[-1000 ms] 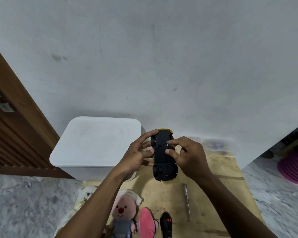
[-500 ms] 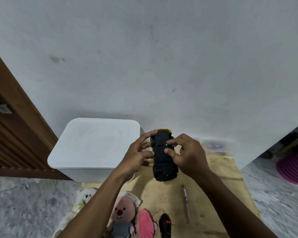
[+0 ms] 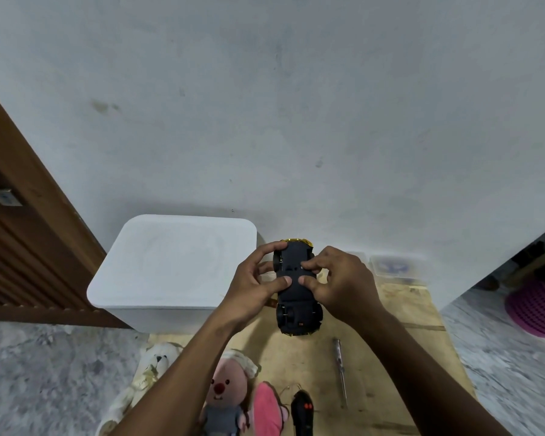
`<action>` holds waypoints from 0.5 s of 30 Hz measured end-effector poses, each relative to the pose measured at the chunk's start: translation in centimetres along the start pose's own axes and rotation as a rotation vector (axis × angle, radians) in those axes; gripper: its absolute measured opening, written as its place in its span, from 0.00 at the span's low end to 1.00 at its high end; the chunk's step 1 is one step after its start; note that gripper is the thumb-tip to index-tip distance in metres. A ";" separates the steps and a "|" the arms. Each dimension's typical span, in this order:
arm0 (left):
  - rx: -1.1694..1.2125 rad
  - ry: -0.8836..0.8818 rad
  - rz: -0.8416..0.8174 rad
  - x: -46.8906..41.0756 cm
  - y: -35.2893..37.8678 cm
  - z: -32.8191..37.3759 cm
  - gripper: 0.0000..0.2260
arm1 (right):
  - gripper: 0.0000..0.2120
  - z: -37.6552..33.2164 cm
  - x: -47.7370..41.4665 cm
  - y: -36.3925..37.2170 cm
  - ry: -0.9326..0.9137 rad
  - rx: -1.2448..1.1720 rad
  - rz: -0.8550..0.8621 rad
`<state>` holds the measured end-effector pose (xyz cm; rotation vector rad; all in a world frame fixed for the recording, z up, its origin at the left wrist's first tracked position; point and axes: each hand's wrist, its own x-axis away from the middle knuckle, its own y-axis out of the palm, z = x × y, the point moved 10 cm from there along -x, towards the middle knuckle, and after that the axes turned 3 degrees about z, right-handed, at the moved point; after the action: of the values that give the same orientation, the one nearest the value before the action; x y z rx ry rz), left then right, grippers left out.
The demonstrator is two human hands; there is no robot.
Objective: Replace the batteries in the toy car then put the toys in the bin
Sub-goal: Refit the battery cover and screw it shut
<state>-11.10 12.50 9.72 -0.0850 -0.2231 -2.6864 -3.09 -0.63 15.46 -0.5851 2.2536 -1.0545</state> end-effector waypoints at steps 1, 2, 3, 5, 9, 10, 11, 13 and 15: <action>-0.006 0.008 0.002 0.0 0.0 0.0 0.25 | 0.12 0.1 0.0 0.0 0.000 -0.003 0.001; -0.010 0.009 0.004 0.0 -0.1 0.0 0.25 | 0.12 0.1 0.0 0.1 0.002 -0.007 0.000; -0.014 0.005 0.006 0.0 -0.1 0.0 0.24 | 0.12 0.2 0.0 0.1 0.003 -0.009 -0.004; -0.011 -0.016 0.011 0.0 -0.1 -0.2 0.23 | 0.13 0.2 -0.1 0.3 0.001 -0.014 -0.019; -0.008 -0.044 0.010 -0.1 -0.1 -0.3 0.18 | 0.14 0.2 -0.5 0.4 0.007 -0.031 -0.060; -0.008 -0.046 0.009 -0.1 -0.1 -0.3 0.18 | 0.14 0.4 -0.6 0.5 0.020 -0.037 -0.072; -0.009 -0.047 0.005 -0.1 -0.2 -0.3 0.18 | 0.14 0.6 -0.6 0.5 0.035 -0.049 -0.078; -0.016 -0.039 -0.002 -0.1 -0.2 -0.3 0.19 | 0.12 1.0 -0.6 0.4 0.065 -0.090 -0.076; -0.015 -0.028 -0.005 -0.1 -0.3 -0.2 0.20 | 0.11 0.9 -0.6 0.5 0.068 -0.121 -0.070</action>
<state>-11.16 12.82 9.50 -0.1266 -0.2113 -2.6933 -2.11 -0.49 14.76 -0.6927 2.3843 -0.9905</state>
